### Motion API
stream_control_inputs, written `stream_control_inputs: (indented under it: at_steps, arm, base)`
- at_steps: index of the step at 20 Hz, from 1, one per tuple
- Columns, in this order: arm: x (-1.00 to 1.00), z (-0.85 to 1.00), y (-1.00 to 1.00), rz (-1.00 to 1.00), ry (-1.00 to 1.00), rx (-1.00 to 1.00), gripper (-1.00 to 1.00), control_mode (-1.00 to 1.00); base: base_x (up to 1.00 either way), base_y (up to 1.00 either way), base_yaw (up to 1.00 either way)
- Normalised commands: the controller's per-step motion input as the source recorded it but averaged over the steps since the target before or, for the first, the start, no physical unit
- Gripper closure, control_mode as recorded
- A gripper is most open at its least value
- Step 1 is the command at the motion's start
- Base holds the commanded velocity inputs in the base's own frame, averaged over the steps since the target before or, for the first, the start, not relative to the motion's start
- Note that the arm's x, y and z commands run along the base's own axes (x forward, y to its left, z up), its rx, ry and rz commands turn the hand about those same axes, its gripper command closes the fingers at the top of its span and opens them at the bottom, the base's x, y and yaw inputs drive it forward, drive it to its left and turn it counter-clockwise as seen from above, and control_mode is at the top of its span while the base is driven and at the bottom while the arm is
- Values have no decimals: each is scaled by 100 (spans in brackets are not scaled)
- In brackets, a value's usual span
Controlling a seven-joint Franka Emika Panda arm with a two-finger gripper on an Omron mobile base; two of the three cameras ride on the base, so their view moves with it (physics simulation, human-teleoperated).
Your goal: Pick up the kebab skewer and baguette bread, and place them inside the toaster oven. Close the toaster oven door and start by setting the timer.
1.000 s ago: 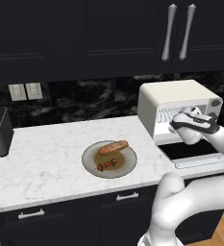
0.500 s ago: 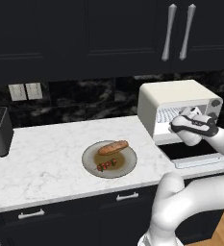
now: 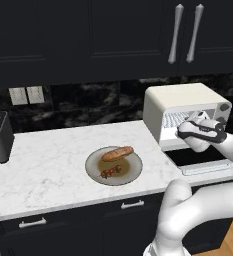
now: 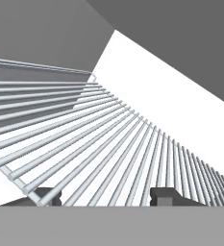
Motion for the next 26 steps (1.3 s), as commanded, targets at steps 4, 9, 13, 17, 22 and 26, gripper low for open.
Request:
stream_control_inputs:
  at_steps: [4,9,13,17,22,26]
  arm:
    - [-10,-13,0,-3,0,0,100,-100]
    - [-32,-12,0,-5,1,0,100,-100]
    - [-33,-1,0,-4,7,0,100,-100]
    - [-36,3,0,-3,38,3,100,-100]
    - [-41,2,0,0,32,5,100,-100]
    - [-33,0,0,0,1,6,100,-100]
  base:
    - [0,0,0]
    - [0,0,0]
    - [0,0,0]
    - [0,0,0]
    - [0,0,0]
    - [0,0,0]
